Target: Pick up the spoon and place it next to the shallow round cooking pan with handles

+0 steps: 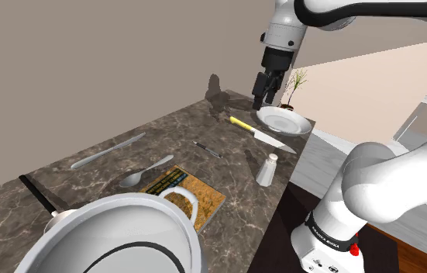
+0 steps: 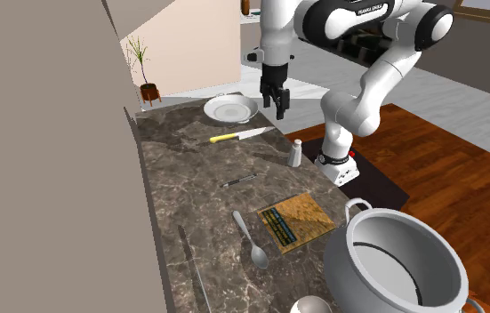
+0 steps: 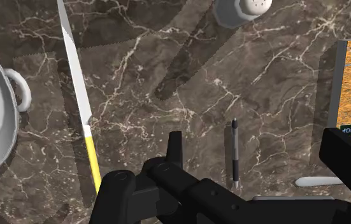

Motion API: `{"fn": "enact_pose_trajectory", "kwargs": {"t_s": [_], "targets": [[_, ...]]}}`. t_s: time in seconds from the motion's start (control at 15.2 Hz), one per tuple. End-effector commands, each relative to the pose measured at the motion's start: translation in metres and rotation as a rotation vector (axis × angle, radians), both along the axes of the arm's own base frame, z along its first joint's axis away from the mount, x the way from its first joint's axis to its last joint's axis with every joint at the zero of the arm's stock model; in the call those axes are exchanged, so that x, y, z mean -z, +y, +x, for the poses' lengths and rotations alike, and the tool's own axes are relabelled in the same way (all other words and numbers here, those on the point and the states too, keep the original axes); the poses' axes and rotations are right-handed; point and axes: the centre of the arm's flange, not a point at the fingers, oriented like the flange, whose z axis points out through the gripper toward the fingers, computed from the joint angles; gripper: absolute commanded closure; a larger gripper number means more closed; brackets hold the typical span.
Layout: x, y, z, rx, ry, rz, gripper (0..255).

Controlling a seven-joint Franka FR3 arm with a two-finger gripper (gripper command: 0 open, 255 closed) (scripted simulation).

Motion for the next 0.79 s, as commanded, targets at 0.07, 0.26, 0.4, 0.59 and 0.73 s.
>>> {"fn": "enact_pose_trajectory", "kwargs": {"t_s": [0.07, 0.26, 0.4, 0.59, 0.73], "targets": [[0.005, 0.011, 0.005, -0.001, -0.005, -0.003, 0], [0.021, 0.044, 0.019, -0.003, -0.022, -0.01, 0], [0.032, 0.066, 0.029, -0.004, -0.033, -0.016, 0], [0.048, 0.099, 0.044, -0.006, -0.049, -0.023, 0], [0.059, 0.121, 0.054, -0.007, -0.06, -0.028, 0]]}}
